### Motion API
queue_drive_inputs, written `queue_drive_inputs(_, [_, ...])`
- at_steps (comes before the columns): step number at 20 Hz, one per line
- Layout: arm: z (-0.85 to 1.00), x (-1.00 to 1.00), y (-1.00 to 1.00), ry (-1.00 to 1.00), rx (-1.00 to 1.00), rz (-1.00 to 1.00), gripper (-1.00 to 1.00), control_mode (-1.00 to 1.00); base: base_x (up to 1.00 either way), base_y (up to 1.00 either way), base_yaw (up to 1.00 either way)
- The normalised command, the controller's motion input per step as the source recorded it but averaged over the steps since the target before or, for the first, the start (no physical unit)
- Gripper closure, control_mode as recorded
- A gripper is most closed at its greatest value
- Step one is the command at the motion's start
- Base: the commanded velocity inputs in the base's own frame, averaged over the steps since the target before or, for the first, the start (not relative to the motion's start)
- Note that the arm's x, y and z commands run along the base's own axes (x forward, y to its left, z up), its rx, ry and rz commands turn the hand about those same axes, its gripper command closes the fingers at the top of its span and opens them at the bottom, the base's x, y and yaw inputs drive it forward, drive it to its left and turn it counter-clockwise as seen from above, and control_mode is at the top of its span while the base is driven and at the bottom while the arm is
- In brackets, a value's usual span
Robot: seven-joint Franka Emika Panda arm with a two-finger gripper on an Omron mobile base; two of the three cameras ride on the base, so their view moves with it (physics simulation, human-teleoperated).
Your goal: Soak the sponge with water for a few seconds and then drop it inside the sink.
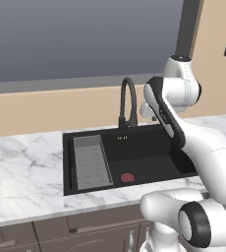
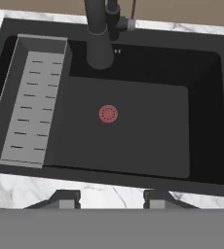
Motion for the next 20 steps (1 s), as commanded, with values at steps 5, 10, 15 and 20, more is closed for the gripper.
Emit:
queue_drive_inputs(5, [-0.01,0.00,0.00,0.01,0.00,0.00,-1.00,-1.00,0.00,0.00,0.00])
queue_drive_inputs(10, [0.00,0.00,-0.03,0.00,0.00,0.01,-1.00,-1.00,0.00,0.00,0.00])
queue_drive_inputs(15, [0.00,0.01,-0.19,0.02,0.00,0.00,-1.00,-1.00,0.00,0.00,0.00])
queue_drive_inputs(20, [0.00,0.10,-0.45,0.01,0.00,0.00,-1.00,-1.00,0.00,0.00,0.00])
